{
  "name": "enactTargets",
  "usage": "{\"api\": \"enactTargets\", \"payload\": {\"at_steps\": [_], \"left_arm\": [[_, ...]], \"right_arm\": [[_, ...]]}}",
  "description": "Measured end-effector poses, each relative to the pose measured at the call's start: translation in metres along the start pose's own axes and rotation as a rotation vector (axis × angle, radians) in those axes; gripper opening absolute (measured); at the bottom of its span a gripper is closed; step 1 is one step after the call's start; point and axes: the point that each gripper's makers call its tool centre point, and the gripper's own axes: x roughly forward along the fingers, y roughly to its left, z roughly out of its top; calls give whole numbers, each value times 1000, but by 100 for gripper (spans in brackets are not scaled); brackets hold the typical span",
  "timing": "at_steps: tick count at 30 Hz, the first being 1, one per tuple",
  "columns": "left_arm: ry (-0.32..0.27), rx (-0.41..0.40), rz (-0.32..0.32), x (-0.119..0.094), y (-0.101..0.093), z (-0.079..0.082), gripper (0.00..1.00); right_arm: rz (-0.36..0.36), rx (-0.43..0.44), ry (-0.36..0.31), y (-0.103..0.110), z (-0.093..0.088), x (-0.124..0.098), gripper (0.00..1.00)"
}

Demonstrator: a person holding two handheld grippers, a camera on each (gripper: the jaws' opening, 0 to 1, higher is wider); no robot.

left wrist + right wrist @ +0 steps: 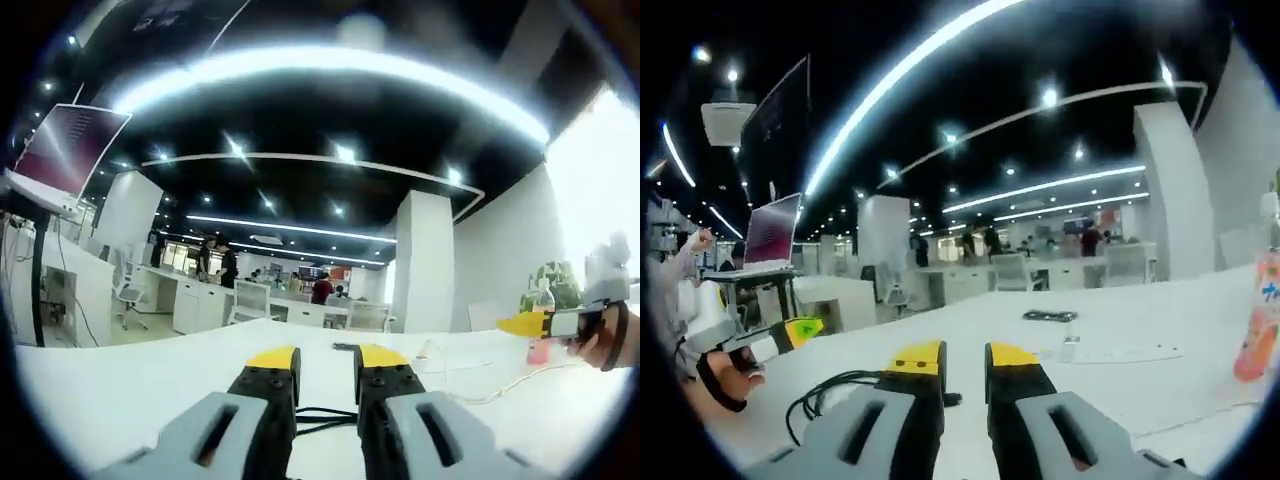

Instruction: Coil the Type-C to USB data cable on the desktop and secure it with Velcro straps.

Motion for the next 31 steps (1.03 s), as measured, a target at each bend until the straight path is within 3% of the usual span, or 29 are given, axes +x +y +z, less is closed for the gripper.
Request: {"api": "enactTargets", "payload": {"at_steps": [3,5,8,11,13,16,17,18,21,25,31], "left_arm": [[-15,108,-12,5,-14,5,21],[-29,109,-25,12,-29,15,22],[-91,53,-53,29,-58,41,31],[-130,1,-63,37,-71,50,49],[-107,14,-53,37,-75,37,46],[-69,106,-36,31,-74,12,43],[-55,102,-41,29,-74,3,43],[-4,80,-50,28,-75,-7,43],[7,125,-69,27,-76,-15,43],[46,115,-71,27,-74,-26,43],[83,131,-96,30,-79,-38,43]], "right_arm": [[-75,-73,-7,-44,11,-38,18],[-130,-87,-8,-69,13,-56,25],[-202,-71,-6,-95,8,-73,28],[-241,-29,-4,-106,-5,-81,35],[-277,21,-12,-113,-15,-86,39],[-275,60,25,-113,-24,-87,40],[-278,46,22,-112,-25,-88,40],[-283,42,27,-112,-26,-88,40],[-272,19,27,-105,-26,-87,42],[-268,-51,21,-101,-27,-86,43],[-266,9,22,-104,-40,-86,44]]}}
